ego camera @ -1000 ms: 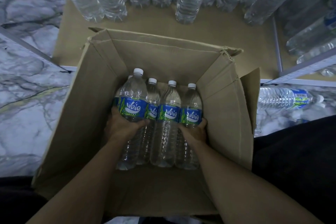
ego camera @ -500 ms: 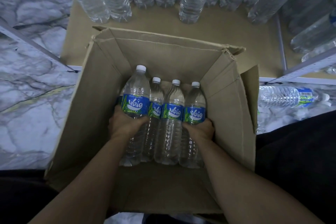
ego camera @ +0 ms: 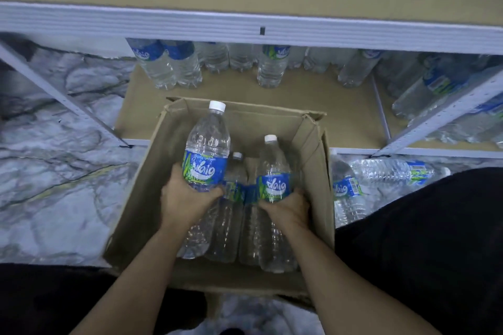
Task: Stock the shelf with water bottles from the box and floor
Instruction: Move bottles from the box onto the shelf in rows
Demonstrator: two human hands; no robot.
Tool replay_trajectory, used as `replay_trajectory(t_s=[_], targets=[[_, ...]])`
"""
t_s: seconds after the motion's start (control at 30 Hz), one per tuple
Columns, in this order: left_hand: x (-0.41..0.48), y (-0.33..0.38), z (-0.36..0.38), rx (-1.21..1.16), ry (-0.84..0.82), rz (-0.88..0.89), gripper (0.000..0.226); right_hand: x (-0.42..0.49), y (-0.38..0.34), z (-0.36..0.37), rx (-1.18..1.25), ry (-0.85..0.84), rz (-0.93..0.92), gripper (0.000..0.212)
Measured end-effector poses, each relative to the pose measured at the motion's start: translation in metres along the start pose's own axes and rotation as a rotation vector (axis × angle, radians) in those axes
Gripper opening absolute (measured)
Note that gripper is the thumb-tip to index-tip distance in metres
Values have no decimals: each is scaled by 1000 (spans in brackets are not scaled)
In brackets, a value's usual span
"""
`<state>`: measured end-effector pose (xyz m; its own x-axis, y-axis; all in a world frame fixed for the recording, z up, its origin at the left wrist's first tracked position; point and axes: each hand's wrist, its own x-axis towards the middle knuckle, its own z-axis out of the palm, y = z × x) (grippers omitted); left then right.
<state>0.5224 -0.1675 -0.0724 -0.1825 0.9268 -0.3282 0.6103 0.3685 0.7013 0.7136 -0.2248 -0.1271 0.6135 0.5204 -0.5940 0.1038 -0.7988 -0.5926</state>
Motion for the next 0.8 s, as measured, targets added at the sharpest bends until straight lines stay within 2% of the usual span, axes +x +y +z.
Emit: replay_trajectory(t_s=[0.17, 0.37, 0.6, 0.8], targets=[[-30, 29, -18, -118, 73, 96, 70, -35, -27, -24, 33, -8, -218, 64], [-64, 79, -46, -260, 160, 266, 63, -82, -70, -81, 291, 27, -494, 46], [-99, 186, -92, -443, 221, 530, 61, -127, -139, -159, 476, 85, -790, 58], [-104, 282, -130, -534, 227, 715, 61, -148, -219, -219, 548, 109, -962, 63]])
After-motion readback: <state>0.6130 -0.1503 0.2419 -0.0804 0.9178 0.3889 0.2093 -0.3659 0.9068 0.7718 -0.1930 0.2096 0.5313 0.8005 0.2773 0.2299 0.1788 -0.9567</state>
